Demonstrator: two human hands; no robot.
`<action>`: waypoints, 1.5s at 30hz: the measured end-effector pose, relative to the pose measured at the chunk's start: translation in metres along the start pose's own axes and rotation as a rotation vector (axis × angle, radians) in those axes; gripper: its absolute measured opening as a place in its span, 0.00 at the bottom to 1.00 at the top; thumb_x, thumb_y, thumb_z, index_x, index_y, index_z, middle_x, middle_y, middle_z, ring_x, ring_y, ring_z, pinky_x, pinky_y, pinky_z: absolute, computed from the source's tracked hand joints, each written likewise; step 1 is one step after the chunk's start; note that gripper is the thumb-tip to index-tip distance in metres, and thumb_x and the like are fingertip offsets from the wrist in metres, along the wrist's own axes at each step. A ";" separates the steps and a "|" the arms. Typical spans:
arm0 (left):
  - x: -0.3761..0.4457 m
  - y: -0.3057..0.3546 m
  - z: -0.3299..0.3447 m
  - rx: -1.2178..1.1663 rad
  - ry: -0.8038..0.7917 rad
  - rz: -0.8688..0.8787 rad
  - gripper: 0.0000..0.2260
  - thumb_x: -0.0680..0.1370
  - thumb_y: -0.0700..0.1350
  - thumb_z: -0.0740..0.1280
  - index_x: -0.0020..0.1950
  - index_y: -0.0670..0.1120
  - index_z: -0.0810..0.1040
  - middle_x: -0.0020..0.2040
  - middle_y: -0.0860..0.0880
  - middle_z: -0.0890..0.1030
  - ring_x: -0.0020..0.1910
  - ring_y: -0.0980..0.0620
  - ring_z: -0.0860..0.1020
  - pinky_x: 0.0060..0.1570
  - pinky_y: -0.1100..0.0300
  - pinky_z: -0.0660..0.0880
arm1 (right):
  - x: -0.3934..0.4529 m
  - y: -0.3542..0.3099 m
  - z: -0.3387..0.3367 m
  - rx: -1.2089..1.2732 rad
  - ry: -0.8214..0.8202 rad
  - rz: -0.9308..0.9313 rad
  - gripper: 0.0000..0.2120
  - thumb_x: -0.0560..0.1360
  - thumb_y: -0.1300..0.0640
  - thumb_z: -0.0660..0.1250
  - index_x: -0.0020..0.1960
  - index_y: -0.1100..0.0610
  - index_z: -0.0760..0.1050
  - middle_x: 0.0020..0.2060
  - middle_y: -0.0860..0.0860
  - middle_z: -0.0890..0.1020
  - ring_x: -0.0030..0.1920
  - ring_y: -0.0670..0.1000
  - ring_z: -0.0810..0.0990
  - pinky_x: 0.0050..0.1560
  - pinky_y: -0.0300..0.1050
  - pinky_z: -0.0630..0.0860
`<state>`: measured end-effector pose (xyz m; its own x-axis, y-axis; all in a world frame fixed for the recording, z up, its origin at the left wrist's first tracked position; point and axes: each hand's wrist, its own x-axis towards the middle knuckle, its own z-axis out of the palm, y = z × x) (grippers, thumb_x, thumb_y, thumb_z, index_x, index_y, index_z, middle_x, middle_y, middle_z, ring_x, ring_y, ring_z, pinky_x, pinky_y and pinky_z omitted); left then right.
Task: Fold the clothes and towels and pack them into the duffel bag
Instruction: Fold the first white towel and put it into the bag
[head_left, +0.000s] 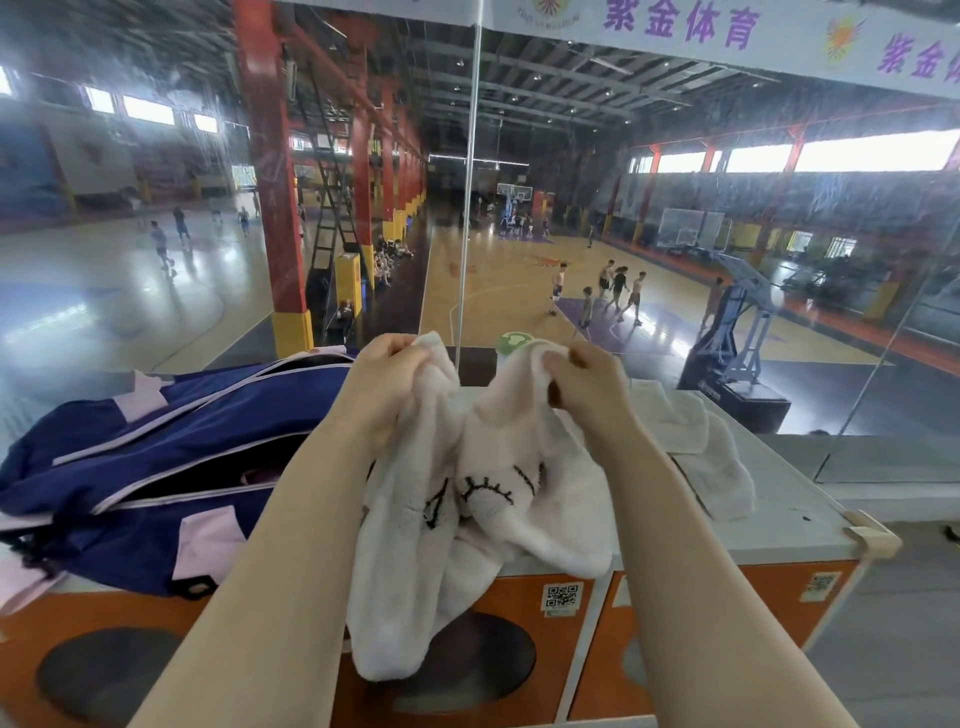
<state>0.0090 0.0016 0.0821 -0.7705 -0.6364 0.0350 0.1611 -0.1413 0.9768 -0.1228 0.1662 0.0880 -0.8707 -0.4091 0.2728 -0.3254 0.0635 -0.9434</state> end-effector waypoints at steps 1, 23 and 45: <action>-0.004 0.000 0.005 0.134 0.032 0.060 0.07 0.81 0.46 0.61 0.49 0.45 0.75 0.40 0.51 0.79 0.39 0.56 0.78 0.42 0.62 0.75 | -0.003 -0.004 0.008 -0.039 -0.016 -0.036 0.05 0.65 0.53 0.65 0.34 0.53 0.71 0.27 0.50 0.71 0.31 0.52 0.71 0.36 0.51 0.74; -0.021 -0.003 0.024 0.619 -0.008 0.507 0.04 0.78 0.46 0.67 0.49 0.47 0.78 0.43 0.55 0.79 0.41 0.65 0.75 0.46 0.65 0.72 | -0.032 -0.019 0.043 -0.008 -0.086 -0.093 0.12 0.74 0.59 0.67 0.31 0.56 0.78 0.28 0.51 0.82 0.33 0.51 0.80 0.45 0.56 0.80; -0.034 0.022 0.021 0.508 -0.101 0.274 0.10 0.83 0.49 0.57 0.54 0.51 0.77 0.48 0.52 0.78 0.48 0.54 0.75 0.50 0.57 0.72 | -0.014 0.026 -0.006 -0.347 -0.481 -0.074 0.32 0.69 0.77 0.52 0.67 0.53 0.69 0.64 0.48 0.72 0.64 0.47 0.67 0.62 0.43 0.65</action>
<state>0.0262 0.0360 0.1070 -0.8017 -0.5192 0.2961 0.0662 0.4153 0.9073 -0.1216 0.1788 0.0607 -0.6030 -0.7849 0.1428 -0.5508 0.2801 -0.7862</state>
